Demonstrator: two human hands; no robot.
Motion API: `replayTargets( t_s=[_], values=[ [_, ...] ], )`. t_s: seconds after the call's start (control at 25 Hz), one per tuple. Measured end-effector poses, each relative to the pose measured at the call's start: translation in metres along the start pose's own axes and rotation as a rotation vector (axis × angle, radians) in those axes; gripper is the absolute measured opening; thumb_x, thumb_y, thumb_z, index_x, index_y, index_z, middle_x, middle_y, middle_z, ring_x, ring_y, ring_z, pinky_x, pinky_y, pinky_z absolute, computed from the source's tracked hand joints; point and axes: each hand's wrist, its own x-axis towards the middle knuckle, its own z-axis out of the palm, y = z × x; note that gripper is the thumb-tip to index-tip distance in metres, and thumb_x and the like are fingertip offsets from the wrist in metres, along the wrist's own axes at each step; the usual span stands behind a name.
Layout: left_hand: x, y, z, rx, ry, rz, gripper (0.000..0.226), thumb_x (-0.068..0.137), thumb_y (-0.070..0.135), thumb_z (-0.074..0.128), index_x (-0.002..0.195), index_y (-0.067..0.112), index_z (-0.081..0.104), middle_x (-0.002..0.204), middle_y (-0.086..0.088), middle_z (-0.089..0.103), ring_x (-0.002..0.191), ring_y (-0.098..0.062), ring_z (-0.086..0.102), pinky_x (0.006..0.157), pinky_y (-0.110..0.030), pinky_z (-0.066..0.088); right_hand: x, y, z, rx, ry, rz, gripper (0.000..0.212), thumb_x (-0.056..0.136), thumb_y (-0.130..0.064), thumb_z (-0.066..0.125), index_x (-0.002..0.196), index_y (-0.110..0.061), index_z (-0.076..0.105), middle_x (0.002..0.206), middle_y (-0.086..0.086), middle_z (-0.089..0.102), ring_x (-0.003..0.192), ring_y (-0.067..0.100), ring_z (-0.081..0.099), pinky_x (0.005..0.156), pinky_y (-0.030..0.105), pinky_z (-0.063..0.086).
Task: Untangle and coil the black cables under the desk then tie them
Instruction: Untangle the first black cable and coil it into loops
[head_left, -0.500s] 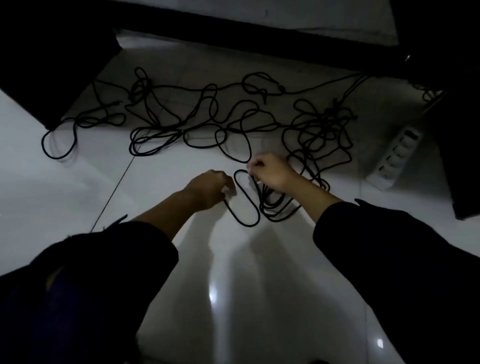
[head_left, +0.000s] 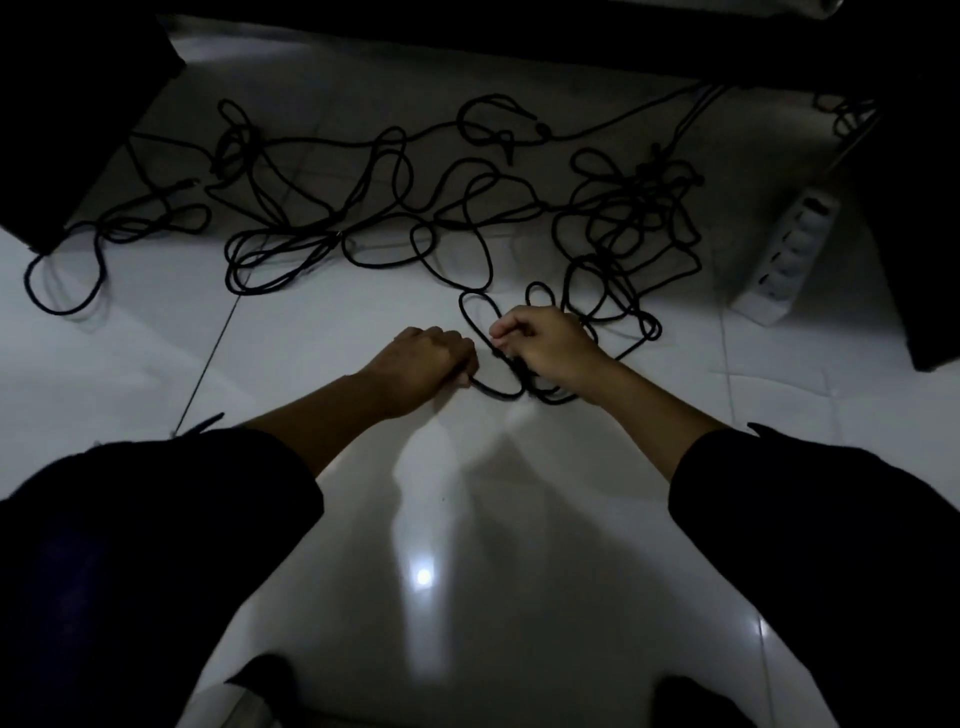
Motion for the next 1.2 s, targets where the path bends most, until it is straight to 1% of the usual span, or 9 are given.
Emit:
replayTargets(
  t_s=[0.16,0.24,0.32,0.48,0.64,0.84,1.0,1.08,1.2],
  values=[
    [0.008,0.005,-0.022,-0.502,0.136,-0.211,0.012,0.098,0.010,0.039,0.092,0.019,0.045,0.084,0.005,0.057,0.078,-0.013,0.053,0.064,-0.016,0.040,-0.004,-0.007,-0.006,0.008,-0.016,-0.054,0.024,0.092,-0.003,0.052,0.106,-0.010,0.070,0.092,-0.008,0.065,0.074,-0.010,0.058,0.062,-0.001,0.039],
    [0.013,0.013,-0.038,-0.689,0.254,-0.260,0.015,0.099,0.006,0.037,0.092,0.017,0.044,0.078,0.003,0.053,0.066,-0.002,0.049,0.061,-0.012,0.038,-0.005,-0.011,-0.010,0.019,0.003,-0.070,0.021,0.092,-0.005,0.052,0.101,-0.010,0.070,0.074,-0.011,0.059,0.054,-0.013,0.052,0.051,0.003,0.036],
    [0.015,0.021,-0.052,-0.746,0.320,-0.235,0.011,0.102,0.008,0.036,0.095,0.013,0.044,0.077,0.003,0.050,0.063,0.000,0.045,0.061,-0.015,0.038,-0.006,-0.017,-0.016,0.024,0.072,-0.059,0.019,0.090,-0.008,0.051,0.098,-0.012,0.068,0.068,-0.010,0.058,0.051,-0.007,0.051,0.048,0.009,0.037],
    [0.019,0.039,-0.079,-0.914,0.421,-0.253,0.012,0.104,0.020,0.033,0.100,0.010,0.039,0.077,0.003,0.046,0.065,-0.007,0.040,0.062,-0.020,0.036,-0.009,-0.036,-0.030,0.260,0.232,-0.069,0.014,0.092,-0.005,0.053,0.091,-0.009,0.066,0.096,0.002,0.071,0.091,0.009,0.063,0.076,0.014,0.047],
    [0.023,0.066,-0.113,-1.273,0.542,-0.326,0.017,0.105,0.017,0.033,0.089,0.018,0.041,0.072,0.001,0.045,0.057,-0.009,0.036,0.052,-0.017,0.034,-0.030,-0.053,-0.047,0.476,0.275,-0.119,0.016,0.095,-0.013,0.053,0.084,-0.017,0.063,0.093,0.003,0.073,0.088,0.008,0.065,0.079,0.021,0.047],
    [0.017,0.094,-0.139,-1.330,0.585,-0.326,0.017,0.105,0.022,0.034,0.090,0.021,0.042,0.068,0.002,0.045,0.048,-0.006,0.035,0.044,-0.015,0.033,-0.064,-0.078,-0.061,0.500,0.203,-0.164,0.018,0.102,-0.019,0.041,0.106,-0.022,0.058,0.089,-0.001,0.070,0.073,0.005,0.065,0.073,0.031,0.046],
    [0.014,0.106,-0.161,-1.326,0.595,-0.311,0.017,0.105,0.022,0.034,0.094,0.018,0.047,0.069,-0.001,0.047,0.046,-0.006,0.036,0.042,-0.017,0.031,-0.082,-0.102,-0.077,0.490,0.316,-0.274,0.028,0.103,-0.018,0.042,0.127,-0.018,0.054,0.091,0.001,0.059,0.066,0.013,0.057,0.056,0.023,0.051],
    [0.013,0.110,-0.166,-1.331,0.590,-0.296,0.024,0.105,0.022,0.033,0.099,0.014,0.055,0.073,-0.001,0.049,0.049,-0.007,0.036,0.046,-0.020,0.030,-0.084,-0.110,-0.082,0.517,0.379,-0.291,0.028,0.101,-0.016,0.046,0.127,-0.014,0.056,0.071,-0.001,0.052,0.054,0.010,0.048,0.047,0.021,0.045],
    [0.014,0.120,-0.169,-1.371,0.530,-0.248,0.034,0.105,0.022,0.031,0.117,0.005,0.059,0.082,-0.001,0.053,0.055,-0.008,0.037,0.051,-0.021,0.031,-0.086,-0.117,-0.083,0.490,0.496,-0.301,0.011,0.096,-0.017,0.057,0.107,-0.017,0.057,0.073,-0.002,0.056,0.050,0.006,0.047,0.042,0.020,0.038]
  ],
)
